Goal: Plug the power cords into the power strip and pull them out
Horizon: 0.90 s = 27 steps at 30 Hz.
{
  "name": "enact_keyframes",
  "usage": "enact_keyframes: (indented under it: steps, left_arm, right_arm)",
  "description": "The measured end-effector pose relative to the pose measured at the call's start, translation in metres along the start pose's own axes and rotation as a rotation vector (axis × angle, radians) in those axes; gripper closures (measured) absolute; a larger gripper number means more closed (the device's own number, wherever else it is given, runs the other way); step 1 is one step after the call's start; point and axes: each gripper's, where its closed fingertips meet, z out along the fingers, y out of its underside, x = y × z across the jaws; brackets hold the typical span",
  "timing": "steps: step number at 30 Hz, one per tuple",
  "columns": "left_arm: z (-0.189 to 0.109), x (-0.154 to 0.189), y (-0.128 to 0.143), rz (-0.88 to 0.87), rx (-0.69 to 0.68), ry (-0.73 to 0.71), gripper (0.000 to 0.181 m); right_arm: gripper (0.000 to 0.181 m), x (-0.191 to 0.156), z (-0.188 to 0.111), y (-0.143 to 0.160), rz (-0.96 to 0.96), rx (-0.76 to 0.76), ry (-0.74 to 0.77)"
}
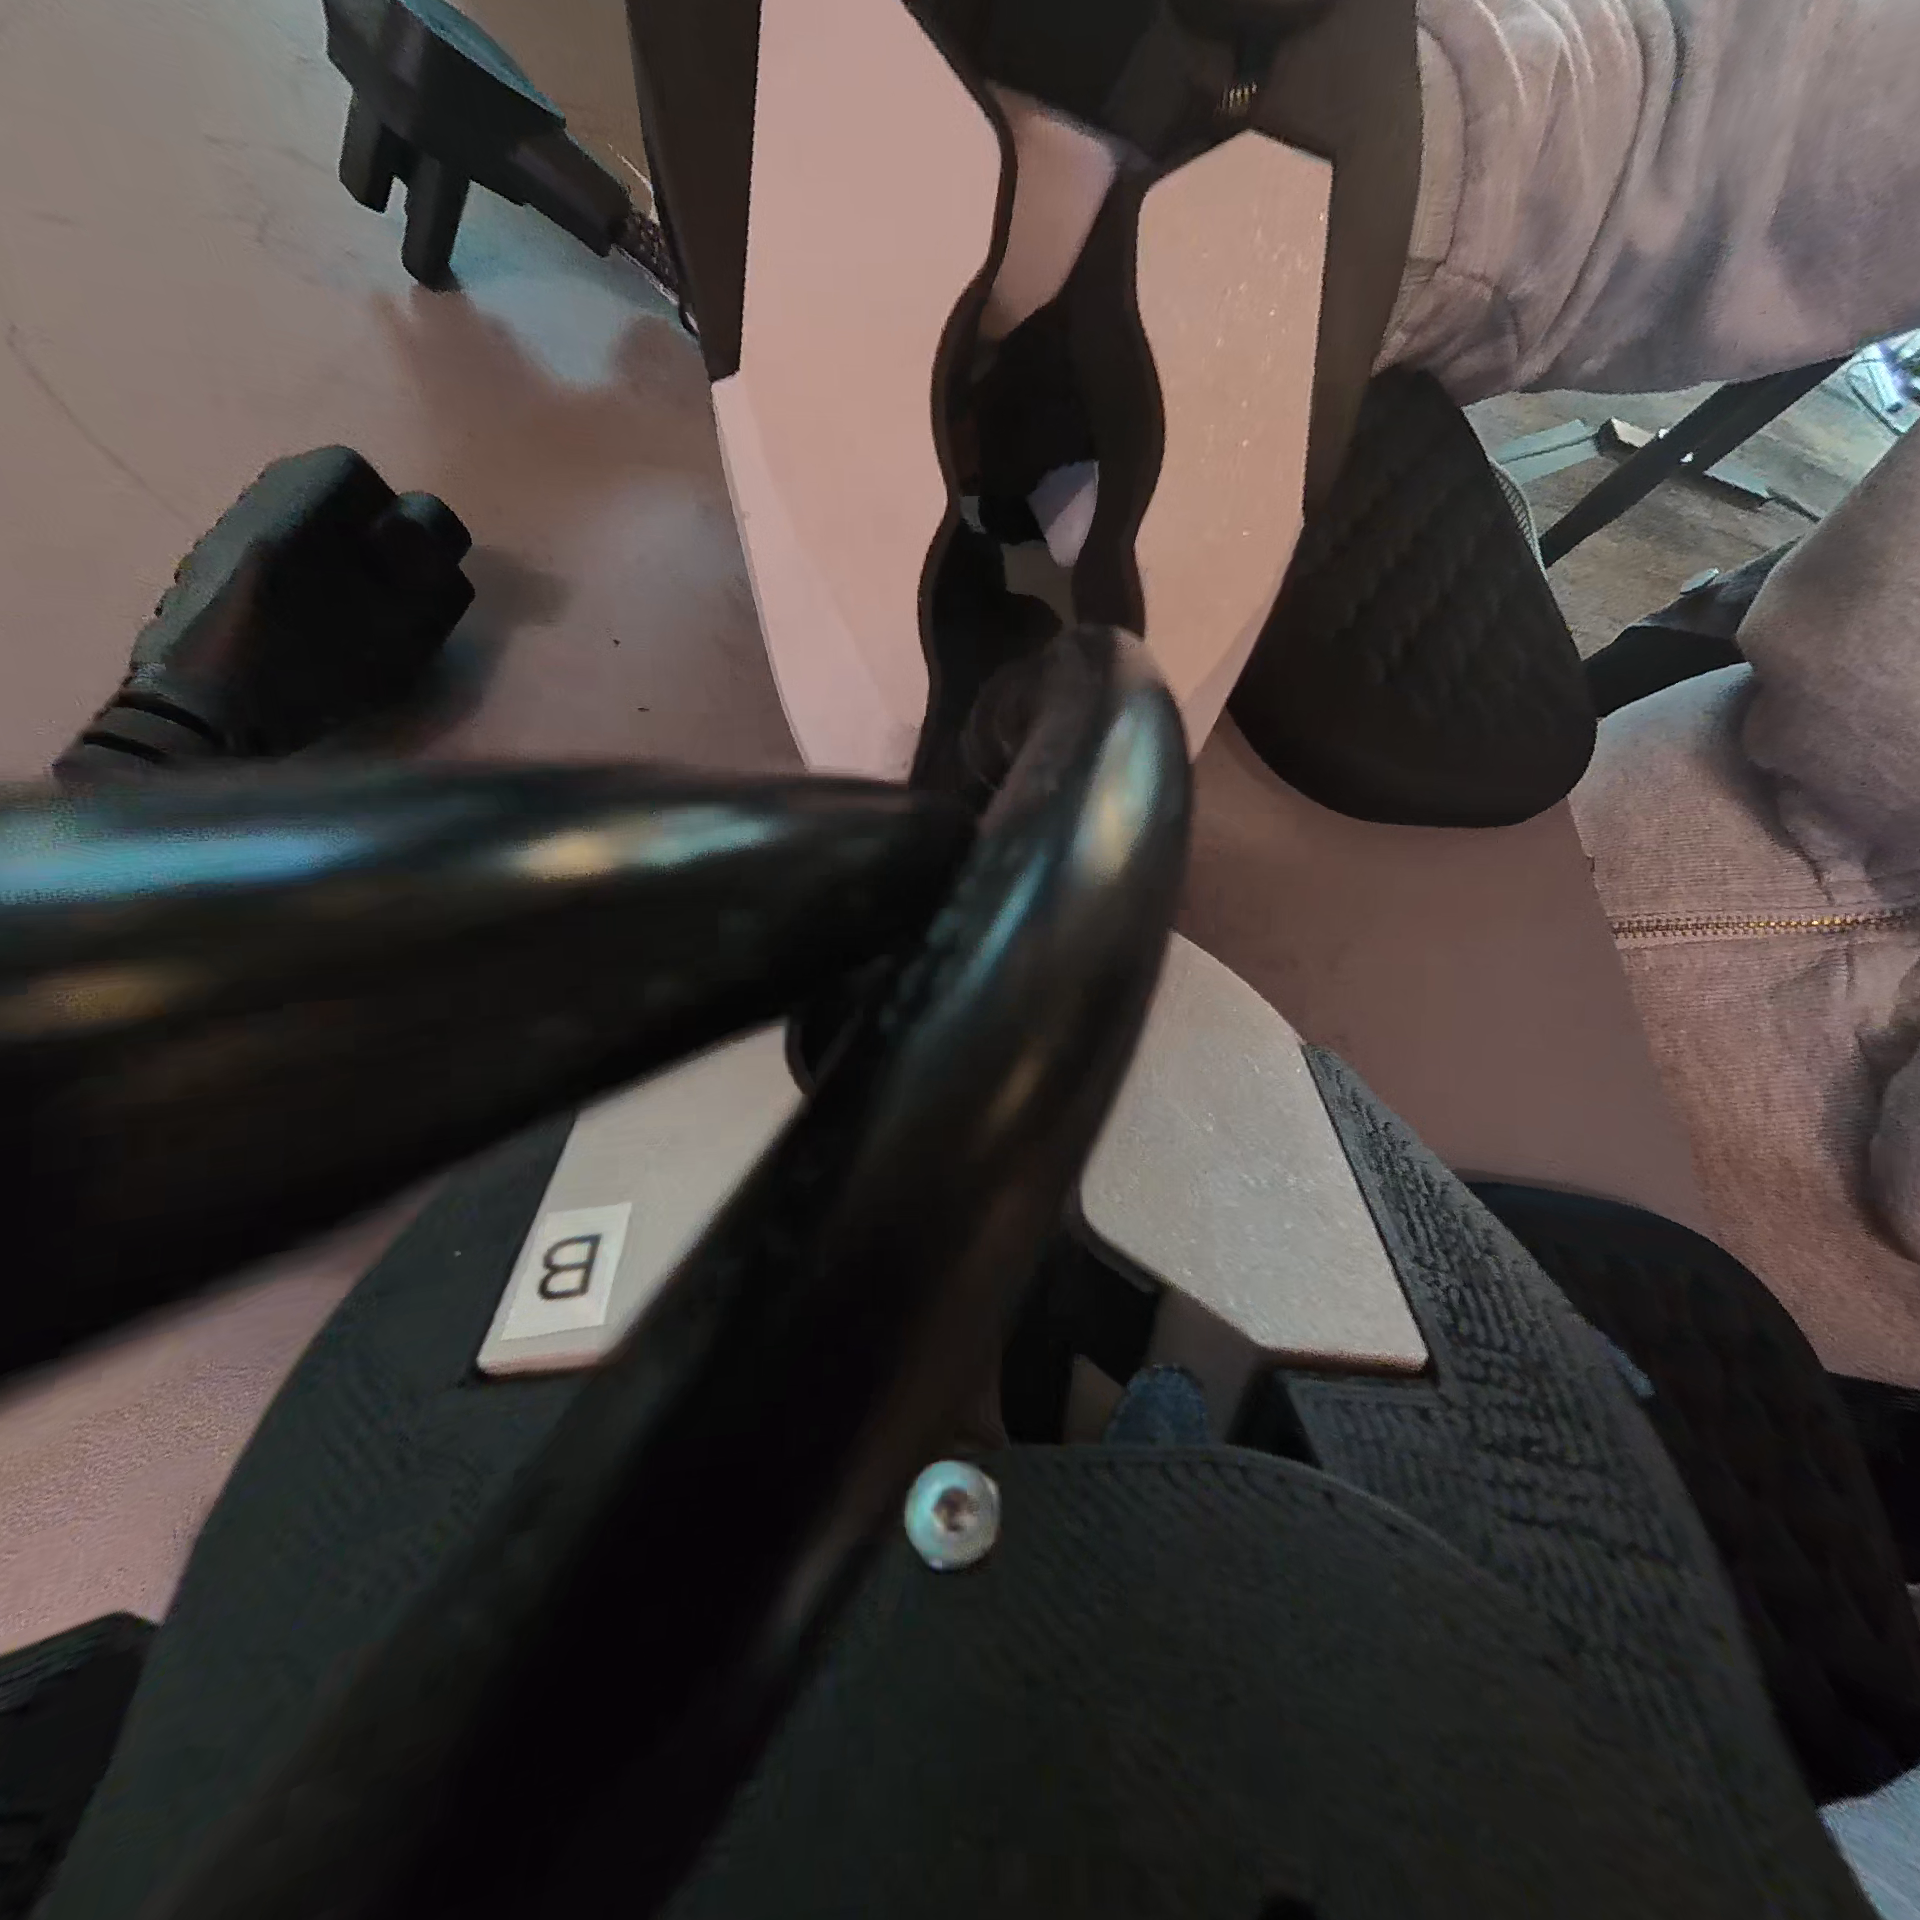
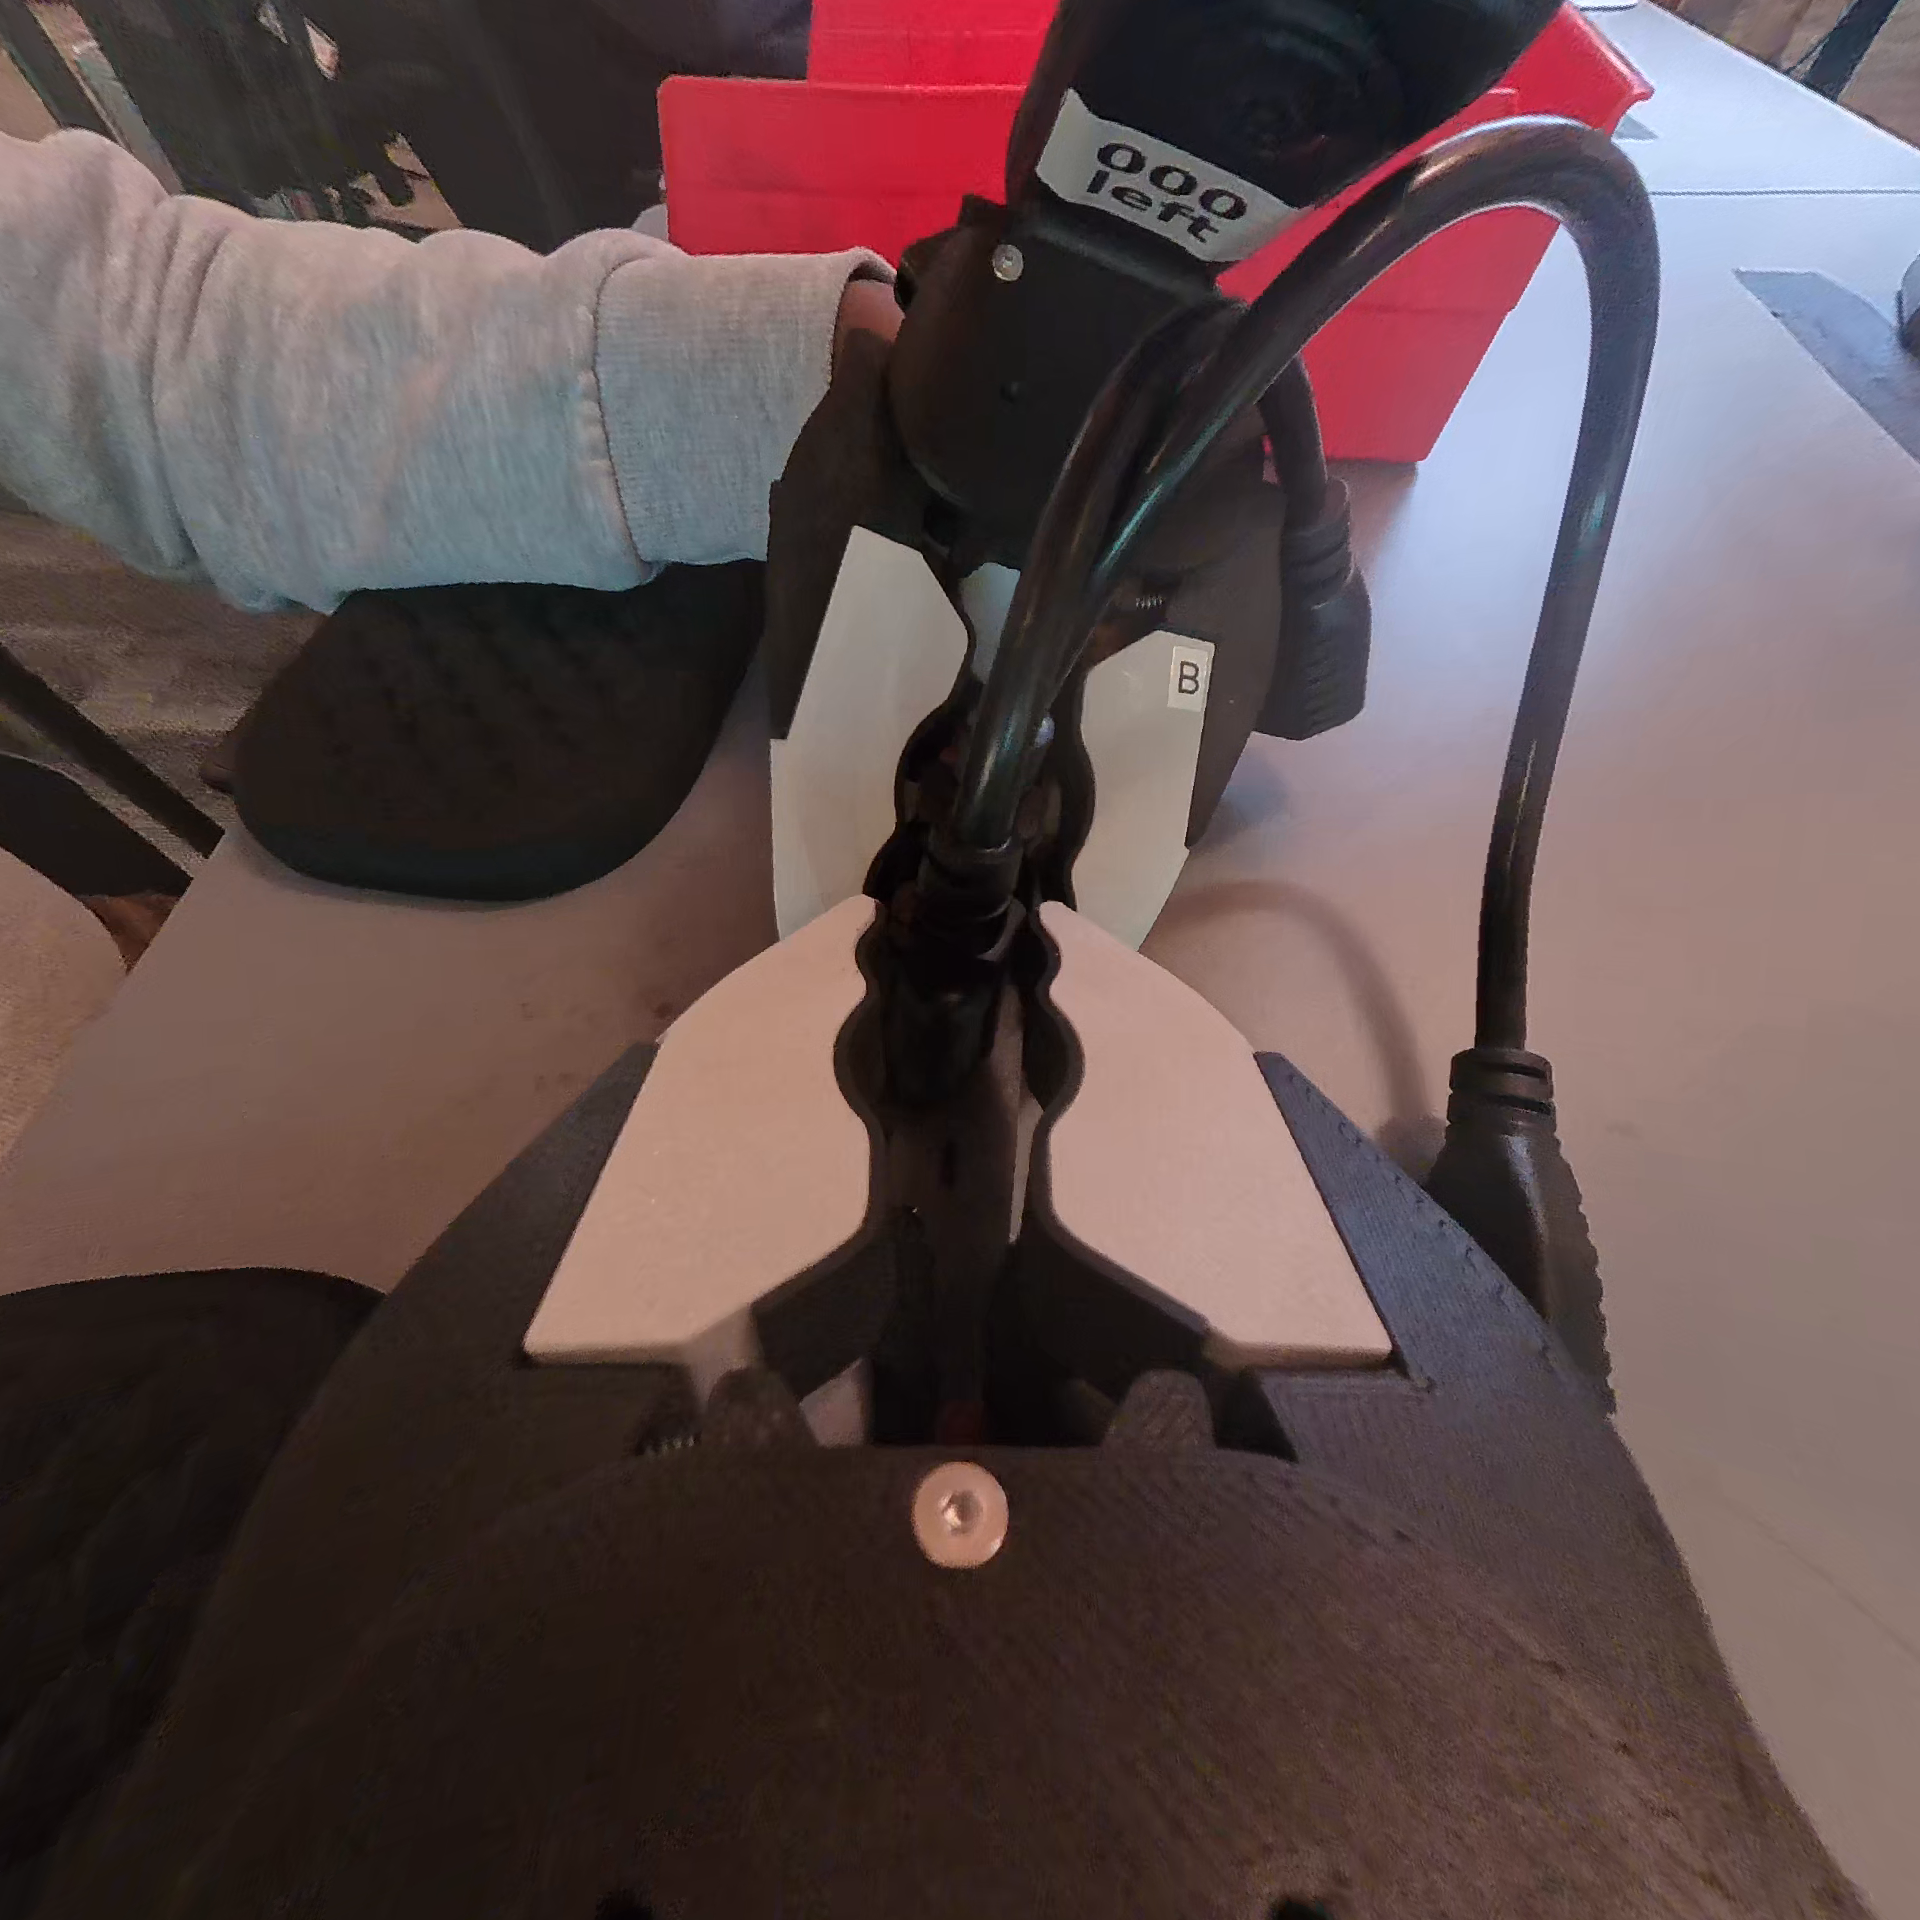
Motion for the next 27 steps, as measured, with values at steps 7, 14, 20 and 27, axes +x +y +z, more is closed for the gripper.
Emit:
enact_keyframes:
  steps: [7,14,20,27]
  left_arm:
    - [0.0005,0.0000,-0.0012,-0.040,0.011,0.012,0.139]
    - [0.0008,0.0007,-0.0003,-0.017,0.000,0.004,0.136]
    - [0.0005,0.0009,0.0016,0.009,-0.019,-0.025,0.137]
    - [0.0006,-0.0005,0.0033,0.056,-0.061,-0.071,0.139]
  right_arm:
    - [0.158,0.0012,-0.0038,0.0008,0.040,0.019,-0.030]
    - [0.158,-0.0014,0.0004,-0.0018,0.027,0.004,-0.015]
    - [0.158,-0.0023,-0.0013,0.0001,-0.032,-0.004,-0.013]
    - [0.158,-0.0043,0.0009,0.0002,-0.096,-0.040,0.004]
